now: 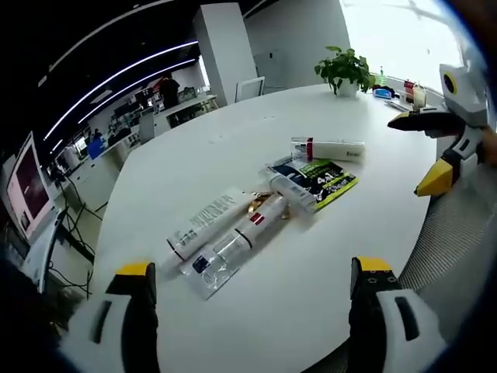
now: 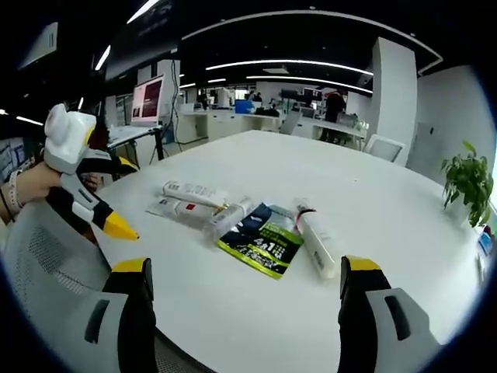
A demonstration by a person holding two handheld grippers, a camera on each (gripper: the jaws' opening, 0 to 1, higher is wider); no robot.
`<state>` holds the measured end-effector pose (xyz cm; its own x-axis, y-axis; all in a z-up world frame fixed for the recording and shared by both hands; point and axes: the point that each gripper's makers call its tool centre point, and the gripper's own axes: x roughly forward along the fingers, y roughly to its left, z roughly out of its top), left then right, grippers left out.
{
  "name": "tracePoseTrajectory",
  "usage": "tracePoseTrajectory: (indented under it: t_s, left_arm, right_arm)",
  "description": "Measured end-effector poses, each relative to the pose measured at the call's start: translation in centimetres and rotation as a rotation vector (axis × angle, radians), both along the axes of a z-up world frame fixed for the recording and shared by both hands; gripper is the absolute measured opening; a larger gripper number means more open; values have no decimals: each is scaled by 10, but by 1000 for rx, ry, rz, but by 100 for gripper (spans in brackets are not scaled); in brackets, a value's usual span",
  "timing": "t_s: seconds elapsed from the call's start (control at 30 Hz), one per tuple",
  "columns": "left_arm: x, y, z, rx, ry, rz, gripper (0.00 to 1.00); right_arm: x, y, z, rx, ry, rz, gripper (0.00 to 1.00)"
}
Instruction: Arrange the skincare products in the storage area until every visible bottle or jar stands upright without overlapping.
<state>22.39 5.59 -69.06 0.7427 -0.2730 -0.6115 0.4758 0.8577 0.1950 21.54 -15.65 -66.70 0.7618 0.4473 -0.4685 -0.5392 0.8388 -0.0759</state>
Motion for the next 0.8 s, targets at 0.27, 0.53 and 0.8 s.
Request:
tracePoseTrajectory:
  t_s: [0.27,0.53,0.8]
  left_arm:
    - [0,-1,1,6,-4,-2,99]
    - [1,-2,2,4,-12,-10,99]
    - [0,-3,7,-23,-20,-11,99]
  right_arm:
    - [1,-5,2,-5,-10,-25,100]
    - [2,-6,4,-12,-19,-25,100]
    - [2,-6,6,-19,-27,-24,100]
